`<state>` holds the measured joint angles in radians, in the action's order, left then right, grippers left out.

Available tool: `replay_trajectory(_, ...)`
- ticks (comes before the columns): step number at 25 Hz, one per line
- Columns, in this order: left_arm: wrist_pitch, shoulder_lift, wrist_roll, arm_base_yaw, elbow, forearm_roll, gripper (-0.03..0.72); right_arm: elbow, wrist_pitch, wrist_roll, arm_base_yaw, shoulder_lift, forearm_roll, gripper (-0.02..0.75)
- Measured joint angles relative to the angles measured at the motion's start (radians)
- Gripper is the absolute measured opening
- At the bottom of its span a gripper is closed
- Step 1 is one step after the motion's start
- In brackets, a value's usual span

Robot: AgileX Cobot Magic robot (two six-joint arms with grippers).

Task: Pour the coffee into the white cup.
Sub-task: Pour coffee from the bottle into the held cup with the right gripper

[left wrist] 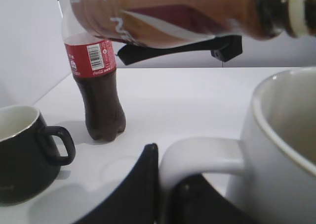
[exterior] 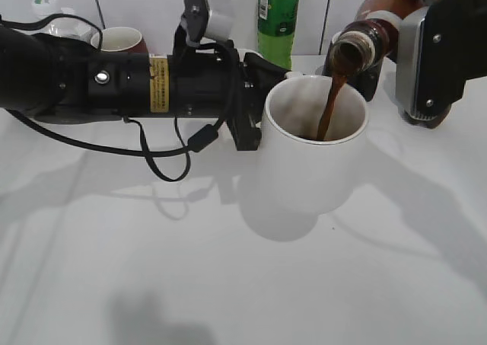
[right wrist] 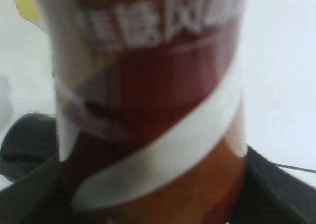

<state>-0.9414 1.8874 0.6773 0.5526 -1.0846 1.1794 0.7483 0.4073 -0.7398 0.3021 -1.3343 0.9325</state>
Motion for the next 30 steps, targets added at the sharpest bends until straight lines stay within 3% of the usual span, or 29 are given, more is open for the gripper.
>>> replay_trajectory(30,0.000,0.000,0.026,0.000,0.000,0.026,0.034,0.000,0.001,-0.048,0.000,0.000,0.000,0.538)
